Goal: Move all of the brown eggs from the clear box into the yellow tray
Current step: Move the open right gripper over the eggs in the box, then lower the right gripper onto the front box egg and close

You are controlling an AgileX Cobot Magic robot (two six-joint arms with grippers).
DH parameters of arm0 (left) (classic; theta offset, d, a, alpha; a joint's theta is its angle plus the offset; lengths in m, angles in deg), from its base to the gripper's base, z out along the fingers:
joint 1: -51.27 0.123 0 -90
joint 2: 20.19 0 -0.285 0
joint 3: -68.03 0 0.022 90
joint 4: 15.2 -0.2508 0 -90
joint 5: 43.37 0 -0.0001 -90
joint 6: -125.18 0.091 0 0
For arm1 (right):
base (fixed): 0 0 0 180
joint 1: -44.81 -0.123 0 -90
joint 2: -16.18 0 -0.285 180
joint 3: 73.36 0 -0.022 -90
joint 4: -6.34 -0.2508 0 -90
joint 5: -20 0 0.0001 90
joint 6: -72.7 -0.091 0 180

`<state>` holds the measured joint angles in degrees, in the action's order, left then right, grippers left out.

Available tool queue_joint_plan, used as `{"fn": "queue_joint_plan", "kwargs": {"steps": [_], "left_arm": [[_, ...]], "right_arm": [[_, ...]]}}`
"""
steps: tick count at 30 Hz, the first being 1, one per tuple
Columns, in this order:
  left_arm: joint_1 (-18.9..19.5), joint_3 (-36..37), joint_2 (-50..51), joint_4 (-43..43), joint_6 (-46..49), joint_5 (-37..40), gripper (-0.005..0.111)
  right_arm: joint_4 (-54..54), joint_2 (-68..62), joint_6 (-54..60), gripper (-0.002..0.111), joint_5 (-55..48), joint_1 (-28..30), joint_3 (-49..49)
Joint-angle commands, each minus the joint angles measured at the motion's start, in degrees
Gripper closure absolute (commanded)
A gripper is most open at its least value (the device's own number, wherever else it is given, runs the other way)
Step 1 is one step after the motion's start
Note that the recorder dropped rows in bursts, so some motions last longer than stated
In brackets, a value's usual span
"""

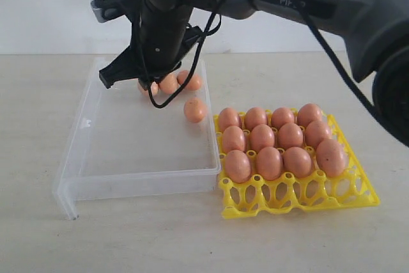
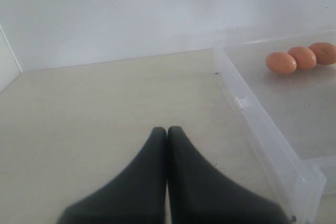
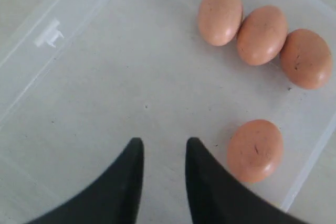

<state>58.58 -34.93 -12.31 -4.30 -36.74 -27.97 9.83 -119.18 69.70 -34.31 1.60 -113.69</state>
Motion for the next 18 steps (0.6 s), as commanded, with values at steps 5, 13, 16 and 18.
{"fn": "queue_joint_plan", "kwargs": {"steps": [5,13,16,18], "left_arm": [[0.08,0.18,-0.10,0.41,-0.52,-0.44,0.111],[0.08,0.18,-0.10,0.41,-0.52,-0.44,0.111],[0.08,0.18,-0.10,0.41,-0.52,-0.44,0.111],[0.08,0.18,-0.10,0.41,-0.52,-0.55,0.111]], "right_arm": [[4.44,-3.86,-8.70,0.054,-2.15,1.34,-0.82],[10.75,-5.84,-13.01,0.054,-2.61,2.72,-0.82],[11.72,-6.06,-13.39,0.054,-2.04,2.72,-0.82],[11.72,-6.52,-13.49,0.054,-0.93,2.72,-0.82]]}}
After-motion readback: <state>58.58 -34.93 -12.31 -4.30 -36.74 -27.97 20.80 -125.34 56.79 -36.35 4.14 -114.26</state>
